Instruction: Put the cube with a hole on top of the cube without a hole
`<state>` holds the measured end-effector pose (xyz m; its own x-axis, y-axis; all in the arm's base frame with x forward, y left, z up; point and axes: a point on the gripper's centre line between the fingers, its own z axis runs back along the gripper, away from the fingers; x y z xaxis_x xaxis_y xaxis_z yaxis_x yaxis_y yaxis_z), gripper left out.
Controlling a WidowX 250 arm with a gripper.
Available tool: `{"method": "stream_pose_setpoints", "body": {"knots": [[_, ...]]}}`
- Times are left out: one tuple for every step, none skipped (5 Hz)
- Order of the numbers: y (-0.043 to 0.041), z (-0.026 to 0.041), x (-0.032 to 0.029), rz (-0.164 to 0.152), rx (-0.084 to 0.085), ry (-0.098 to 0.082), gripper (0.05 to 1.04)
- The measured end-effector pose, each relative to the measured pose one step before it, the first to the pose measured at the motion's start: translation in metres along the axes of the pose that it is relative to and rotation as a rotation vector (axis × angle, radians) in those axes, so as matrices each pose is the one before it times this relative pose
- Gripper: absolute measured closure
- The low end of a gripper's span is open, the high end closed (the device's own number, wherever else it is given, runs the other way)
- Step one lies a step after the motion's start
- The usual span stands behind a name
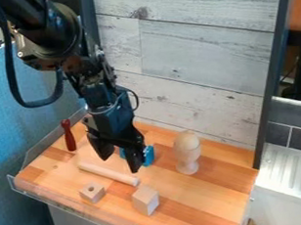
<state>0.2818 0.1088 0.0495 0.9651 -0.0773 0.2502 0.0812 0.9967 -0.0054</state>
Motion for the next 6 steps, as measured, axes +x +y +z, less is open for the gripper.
{"method": "stream_pose_setpoints", "body": {"knots": [[-0.00125,-0.00709,-0.00329,0.0034,-0.0119,0.0215,0.083],[0.00883,-0.01613,-0.00185,0.0128,0.0118,0.0251,0.083],[0.01791,-0.01449,0.00774,-0.003,0.0303,0.0216,0.083],[0.01001,-0.00738,0.00617,-0.0507,0.0246,-0.0016,0.083],[0.0055,-0.0061,-0.00256,-0.0767,-0.004,0.0572,0.083],[0.00246,0.0009,-0.00501,-0.0673,-0.0148,0.0149,0.083]]}}
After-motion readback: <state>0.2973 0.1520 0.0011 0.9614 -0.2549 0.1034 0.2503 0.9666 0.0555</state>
